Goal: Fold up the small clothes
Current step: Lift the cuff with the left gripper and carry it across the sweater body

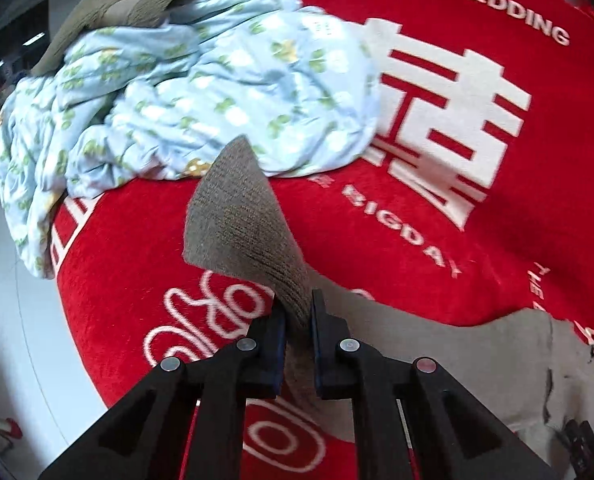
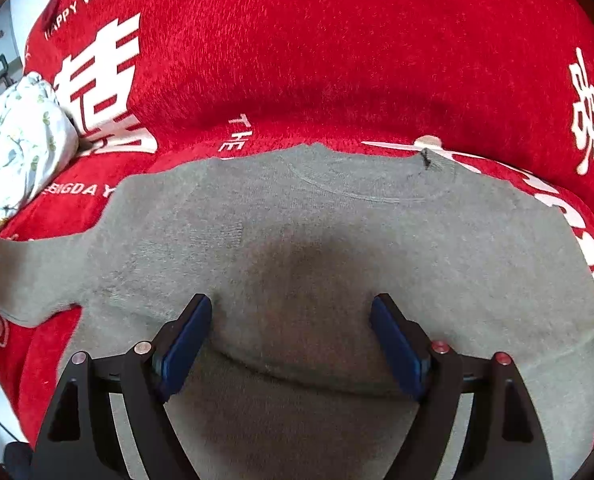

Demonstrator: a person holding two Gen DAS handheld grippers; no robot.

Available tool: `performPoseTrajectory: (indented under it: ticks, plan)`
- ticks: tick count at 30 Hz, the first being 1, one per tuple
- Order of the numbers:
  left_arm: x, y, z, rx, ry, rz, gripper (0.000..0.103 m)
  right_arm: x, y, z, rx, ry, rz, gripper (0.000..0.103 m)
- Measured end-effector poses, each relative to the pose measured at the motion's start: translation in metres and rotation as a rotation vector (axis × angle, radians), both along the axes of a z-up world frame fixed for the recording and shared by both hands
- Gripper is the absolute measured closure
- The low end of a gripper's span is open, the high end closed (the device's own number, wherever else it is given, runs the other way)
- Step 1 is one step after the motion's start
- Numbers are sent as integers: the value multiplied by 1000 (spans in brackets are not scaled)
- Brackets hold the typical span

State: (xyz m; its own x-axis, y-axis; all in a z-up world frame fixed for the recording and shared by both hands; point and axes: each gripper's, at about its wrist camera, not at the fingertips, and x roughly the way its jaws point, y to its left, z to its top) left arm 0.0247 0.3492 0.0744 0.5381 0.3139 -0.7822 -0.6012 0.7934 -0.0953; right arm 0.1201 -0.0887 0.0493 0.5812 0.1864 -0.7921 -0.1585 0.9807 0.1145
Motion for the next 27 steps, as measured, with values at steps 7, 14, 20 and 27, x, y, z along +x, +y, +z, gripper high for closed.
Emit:
performPoseTrajectory:
  ticks: [7, 14, 20, 27]
  plan:
    - [18, -36, 6, -46, 17, -85, 92, -33, -28, 14, -60, -50, 19, 18]
    - [42, -95, 14, -91, 43, -198, 92, -42, -87, -7, -73, 6, -76, 19]
    - [56, -145, 20, -92, 62, -276, 92, -51, -98, -9, -69, -32, -56, 18]
    - [67, -197, 31, -88, 68, -343, 92, -53, -100, -13, -42, -51, -50, 17]
